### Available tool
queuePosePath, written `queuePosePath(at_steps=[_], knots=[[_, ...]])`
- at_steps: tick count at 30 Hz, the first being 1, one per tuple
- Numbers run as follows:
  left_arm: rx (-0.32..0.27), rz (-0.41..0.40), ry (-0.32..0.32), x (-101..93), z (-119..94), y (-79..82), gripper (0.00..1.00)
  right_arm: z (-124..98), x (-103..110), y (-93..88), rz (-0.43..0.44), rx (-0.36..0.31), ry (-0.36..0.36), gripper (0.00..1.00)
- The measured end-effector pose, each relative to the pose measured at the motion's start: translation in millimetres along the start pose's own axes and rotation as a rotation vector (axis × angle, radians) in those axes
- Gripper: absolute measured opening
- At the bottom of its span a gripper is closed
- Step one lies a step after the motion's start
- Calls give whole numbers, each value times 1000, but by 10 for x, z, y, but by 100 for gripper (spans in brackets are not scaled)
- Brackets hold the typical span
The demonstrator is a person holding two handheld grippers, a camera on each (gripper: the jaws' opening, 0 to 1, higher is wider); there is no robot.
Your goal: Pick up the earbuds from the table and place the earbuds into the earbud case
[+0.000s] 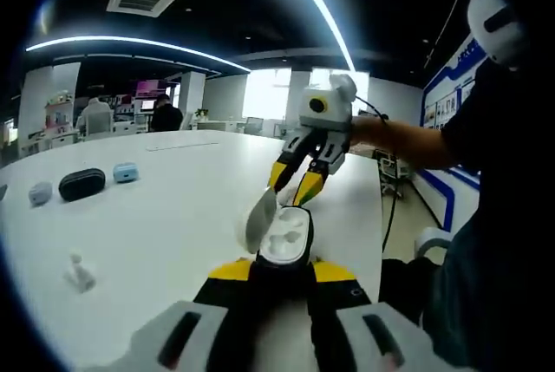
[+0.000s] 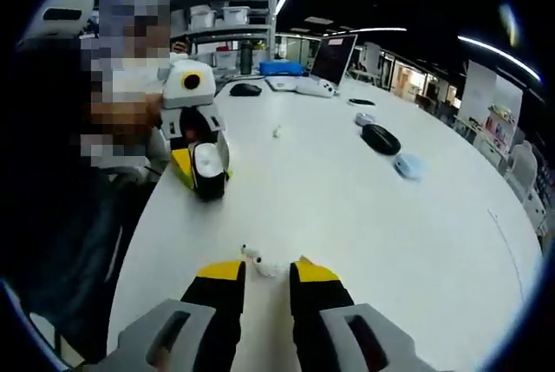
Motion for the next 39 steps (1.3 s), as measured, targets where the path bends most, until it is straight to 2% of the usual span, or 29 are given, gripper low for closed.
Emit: queuePosePath(at_steps=[6, 10, 15, 26, 35, 39], knots=[[0, 2, 0, -1, -1, -1, 25, -95, 27, 157, 76, -80, -38, 17], [-1, 3, 0, -3, -2, -1, 25, -31, -4, 168, 130, -62, -90, 12], [-1, 2, -2, -6, -1, 0, 25, 0, -14, 114, 174, -45, -100, 8], [-1, 3, 0, -7, -1, 1, 25, -74, 33, -35, 196, -35, -105, 6], [0, 1, 3, -7, 3, 1, 25, 0, 32, -144, 192, -24, -95, 10], [0, 0, 3, -6, 2, 0, 25, 9, 24, -133, 185, -24, -85, 13]])
Point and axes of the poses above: the point that each gripper's makers call its tool centre point, and the gripper's own axes: z roughly forward along the fingers, x roughly to its left, y roughly out of its top, the point moved 5 cm from there along -z, roughly backward along the fingers, and after that the axes turned 5 degrees about x, right-handed, at the moved point
